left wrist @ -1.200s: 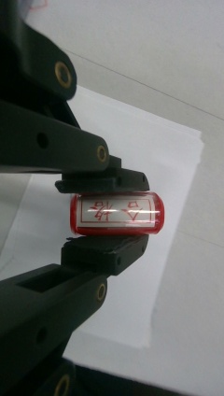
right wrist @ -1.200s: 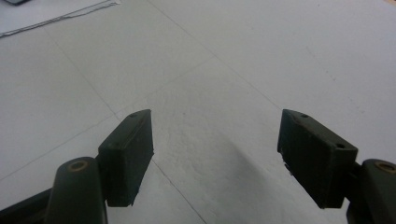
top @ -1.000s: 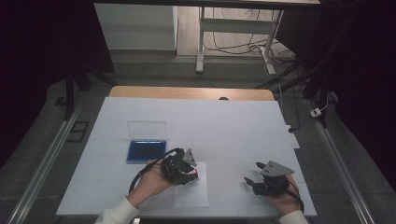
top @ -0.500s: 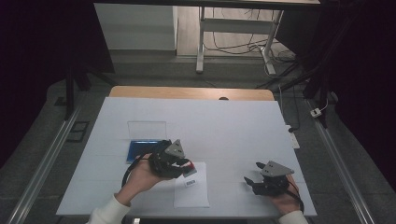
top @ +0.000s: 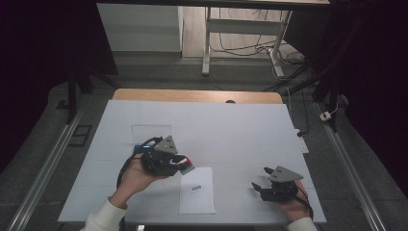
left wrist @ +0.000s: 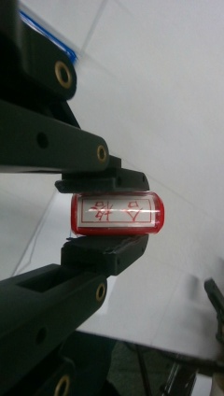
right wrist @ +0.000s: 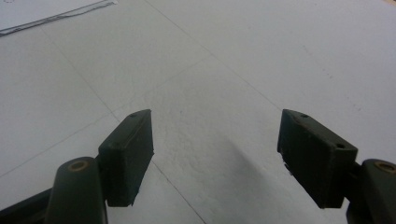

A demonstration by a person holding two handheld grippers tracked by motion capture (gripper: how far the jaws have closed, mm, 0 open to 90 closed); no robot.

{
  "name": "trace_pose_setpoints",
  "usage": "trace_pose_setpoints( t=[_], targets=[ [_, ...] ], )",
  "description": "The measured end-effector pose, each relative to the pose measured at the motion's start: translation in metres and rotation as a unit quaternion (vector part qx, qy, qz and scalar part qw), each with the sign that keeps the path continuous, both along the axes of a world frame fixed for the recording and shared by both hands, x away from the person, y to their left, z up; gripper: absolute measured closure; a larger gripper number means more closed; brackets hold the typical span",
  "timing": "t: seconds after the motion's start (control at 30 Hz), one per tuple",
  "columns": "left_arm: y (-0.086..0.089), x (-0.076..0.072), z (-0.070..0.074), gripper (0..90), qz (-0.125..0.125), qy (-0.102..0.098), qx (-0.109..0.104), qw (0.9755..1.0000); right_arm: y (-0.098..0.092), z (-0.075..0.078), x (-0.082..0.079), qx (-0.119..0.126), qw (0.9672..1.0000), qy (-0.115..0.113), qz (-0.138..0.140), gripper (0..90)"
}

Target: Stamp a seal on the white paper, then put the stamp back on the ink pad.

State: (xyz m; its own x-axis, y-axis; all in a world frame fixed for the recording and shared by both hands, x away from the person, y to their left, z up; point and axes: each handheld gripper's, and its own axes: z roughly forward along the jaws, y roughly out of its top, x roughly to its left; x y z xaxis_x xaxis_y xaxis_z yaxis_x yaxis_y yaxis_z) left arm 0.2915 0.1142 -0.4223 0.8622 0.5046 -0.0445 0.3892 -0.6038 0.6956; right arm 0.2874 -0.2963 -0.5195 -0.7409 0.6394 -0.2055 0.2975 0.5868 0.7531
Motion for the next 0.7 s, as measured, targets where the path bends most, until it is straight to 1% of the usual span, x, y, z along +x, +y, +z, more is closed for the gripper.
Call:
trace_pose_setpoints(
  t=[0.07, 0.17, 0.23, 0.3, 0.37, 0.47, 0.53, 0.7],
  targets=[
    [0.007, 0.004, -0.002, 69.8, 0.016, 0.0, 0.002, 0.9999, 0.0, 0.0, 0.0, 0.002, 1.0, -0.001, 0.001, 26.4],
    [0.02, 0.01, -0.005, 69.8, 0.036, 0.005, -0.003, 0.9993, -0.001, 0.0, 0.0, 0.001, 1.0, -0.002, 0.0, 26.4],
    [0.03, 0.013, -0.007, 69.8, 0.05, 0.008, -0.002, 0.9987, -0.001, 0.0, 0.0, -0.001, 1.0, -0.002, 0.0, 26.4],
    [0.038, 0.017, -0.009, 69.8, 0.066, 0.009, 0.004, 0.9978, -0.001, 0.0, 0.0, 0.0, 1.0, -0.002, -0.001, 26.4],
    [0.046, 0.02, -0.012, 69.8, 0.081, 0.01, 0.011, 0.9966, 0.0, 0.0, 0.0, 0.0, 1.0, -0.001, 0.0, 26.4],
    [0.058, 0.025, -0.018, 69.8, 0.105, 0.016, 0.019, 0.9942, 0.0, 0.0, 0.0, 0.0, 1.0, -0.002, 0.001, 26.4],
    [0.065, 0.029, -0.023, 69.8, 0.118, 0.023, 0.029, 0.9923, 0.0, 0.0, 0.0, 0.001, 1.0, -0.001, 0.0, 26.4],
    [0.078, 0.037, -0.035, 69.8, 0.141, 0.042, 0.041, 0.9883, 0.0, 0.0, 0.0, 0.0, 1.0, -0.002, 0.001, 26.4]
  ],
)
